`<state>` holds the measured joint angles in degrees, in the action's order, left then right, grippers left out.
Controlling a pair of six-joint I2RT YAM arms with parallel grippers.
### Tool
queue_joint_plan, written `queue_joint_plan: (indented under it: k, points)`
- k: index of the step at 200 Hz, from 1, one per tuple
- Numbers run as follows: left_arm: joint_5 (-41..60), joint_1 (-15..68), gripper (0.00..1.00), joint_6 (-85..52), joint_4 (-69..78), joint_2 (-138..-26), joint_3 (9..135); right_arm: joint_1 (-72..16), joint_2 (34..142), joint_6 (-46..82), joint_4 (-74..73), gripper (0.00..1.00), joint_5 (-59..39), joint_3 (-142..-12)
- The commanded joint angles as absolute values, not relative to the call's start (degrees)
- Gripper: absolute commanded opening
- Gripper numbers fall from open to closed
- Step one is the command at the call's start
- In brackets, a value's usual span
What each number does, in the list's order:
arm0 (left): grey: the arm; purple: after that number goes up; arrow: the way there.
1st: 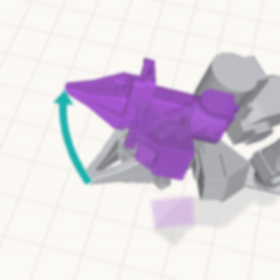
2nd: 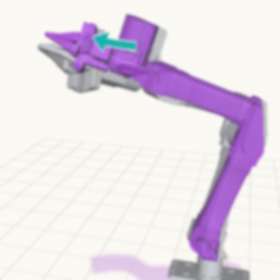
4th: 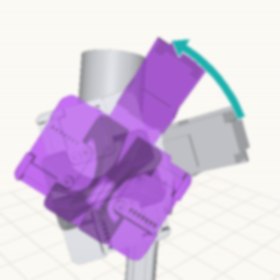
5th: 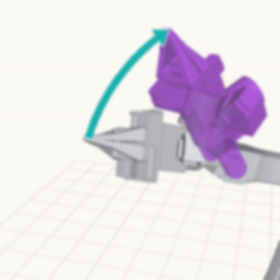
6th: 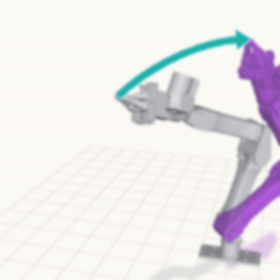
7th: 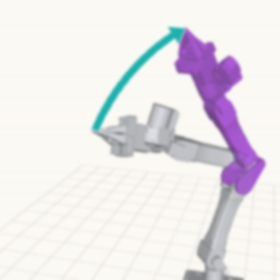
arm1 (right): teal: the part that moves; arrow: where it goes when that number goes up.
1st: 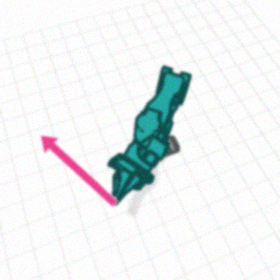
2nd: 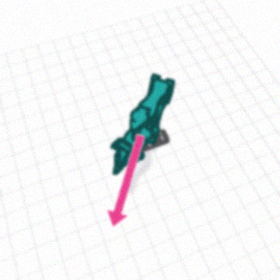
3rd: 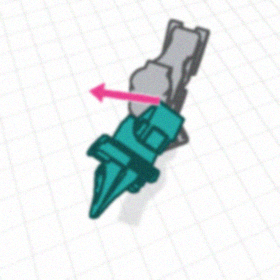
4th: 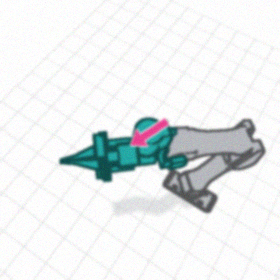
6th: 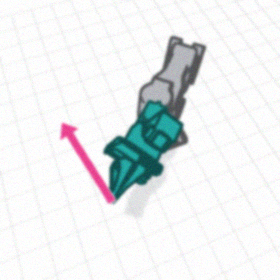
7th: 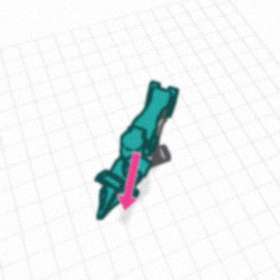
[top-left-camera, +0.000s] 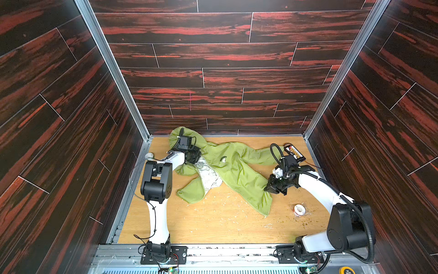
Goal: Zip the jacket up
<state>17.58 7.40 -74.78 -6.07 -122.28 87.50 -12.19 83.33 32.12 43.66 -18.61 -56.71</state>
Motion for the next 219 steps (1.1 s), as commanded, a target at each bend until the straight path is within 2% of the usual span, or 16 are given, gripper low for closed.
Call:
queue_joint_plan:
  k: [1,42,57,94,146,160,165,181,189,205,219]
  points:
    - [17.13,7.03,0.0,-73.94,-8.17,-121.17,92.0,-12.06,81.74,31.61,45.28,0.0,-19.06,-57.48]
    - [15.27,6.76,0.0,-69.18,-15.68,-119.83,103.26,-11.95,79.43,31.42,45.94,0.0,-19.43,-56.65]
    - [15.27,6.59,0.0,-69.0,-16.9,-121.11,107.6,-11.98,78.95,31.31,45.55,0.0,-23.12,-55.83]
    - [16.23,6.46,0.0,-68.04,-21.74,-128.47,120.78,-11.96,79.47,31.56,43.69,0.0,-26.0,-53.46]
    - [17.13,6.49,0.0,-67.77,-28.52,-141.42,139.78,-12.01,86.16,34.9,36.31,0.0,-29.52,-51.68]
    - [16.62,6.35,0.0,-67.13,-31.38,-144.5,144.78,-11.97,87.8,34.83,35.52,0.09,-29.62,-51.76]
    - [16.42,6.23,0.08,-66.99,-32.13,-145.24,145.93,-11.96,88.11,34.75,35.63,0.13,-29.39,-51.82]
    - [15.09,5.82,0.47,-67.06,-34.97,-145.8,147.56,-11.95,88.22,34.46,37.0,0.31,-27.78,-52.2]
    - [14.09,5.54,0.61,-67.02,-35.48,-145.09,147.14,-11.96,87.95,34.42,37.55,0.38,-27.22,-52.21]
    - [13.07,5.27,0.76,-66.57,-35.04,-143.32,146.4,-12.0,86.77,34.54,38.27,0.48,-26.29,-52.03]
    - [12.57,5.18,0.81,-65.9,-35.91,-141.67,146.23,-12.01,85.56,34.69,39.15,0.51,-24.97,-52.01]
